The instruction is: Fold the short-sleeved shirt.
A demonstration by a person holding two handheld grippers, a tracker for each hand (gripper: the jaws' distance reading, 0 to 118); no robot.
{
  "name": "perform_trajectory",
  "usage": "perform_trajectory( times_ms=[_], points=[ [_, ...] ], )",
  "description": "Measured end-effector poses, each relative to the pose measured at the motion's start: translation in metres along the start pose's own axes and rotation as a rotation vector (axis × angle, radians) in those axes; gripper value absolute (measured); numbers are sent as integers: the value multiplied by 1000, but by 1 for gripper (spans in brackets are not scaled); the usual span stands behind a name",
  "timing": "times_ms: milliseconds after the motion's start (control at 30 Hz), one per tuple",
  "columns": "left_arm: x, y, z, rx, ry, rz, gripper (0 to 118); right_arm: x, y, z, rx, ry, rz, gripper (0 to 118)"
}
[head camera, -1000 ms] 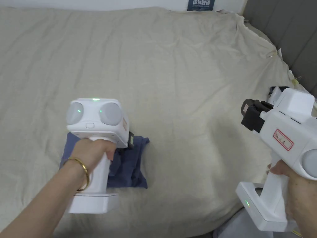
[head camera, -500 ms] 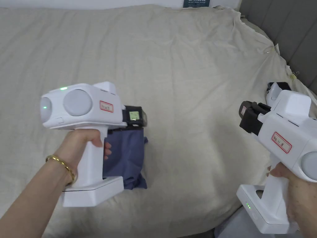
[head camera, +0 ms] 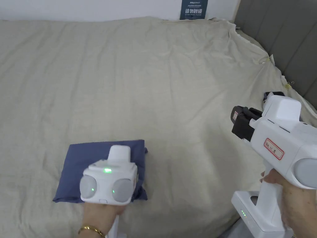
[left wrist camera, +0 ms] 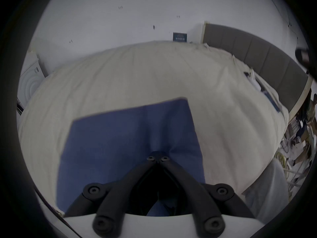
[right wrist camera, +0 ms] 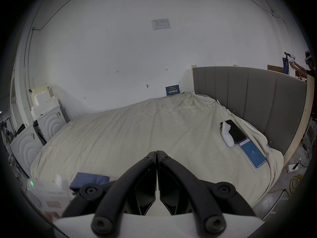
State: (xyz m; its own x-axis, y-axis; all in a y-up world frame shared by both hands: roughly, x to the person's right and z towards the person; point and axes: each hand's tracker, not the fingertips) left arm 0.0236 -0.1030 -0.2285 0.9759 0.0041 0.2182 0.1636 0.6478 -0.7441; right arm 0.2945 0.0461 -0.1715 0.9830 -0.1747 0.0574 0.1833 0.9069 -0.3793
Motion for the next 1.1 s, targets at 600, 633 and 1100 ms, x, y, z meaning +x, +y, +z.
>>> perform_trajectory(
  times_ms=[600, 633, 1100],
  points=[
    [25, 45, 52, 178, -261, 101, 0, -16, 2, 7, 9, 23, 22, 0],
    [14, 51, 61, 211, -248, 116, 0, -20, 3, 7, 16, 28, 29, 0],
    [-125, 40, 167, 630, 309, 136, 0, -152, -37, -49, 22, 186, 138, 0]
  ],
)
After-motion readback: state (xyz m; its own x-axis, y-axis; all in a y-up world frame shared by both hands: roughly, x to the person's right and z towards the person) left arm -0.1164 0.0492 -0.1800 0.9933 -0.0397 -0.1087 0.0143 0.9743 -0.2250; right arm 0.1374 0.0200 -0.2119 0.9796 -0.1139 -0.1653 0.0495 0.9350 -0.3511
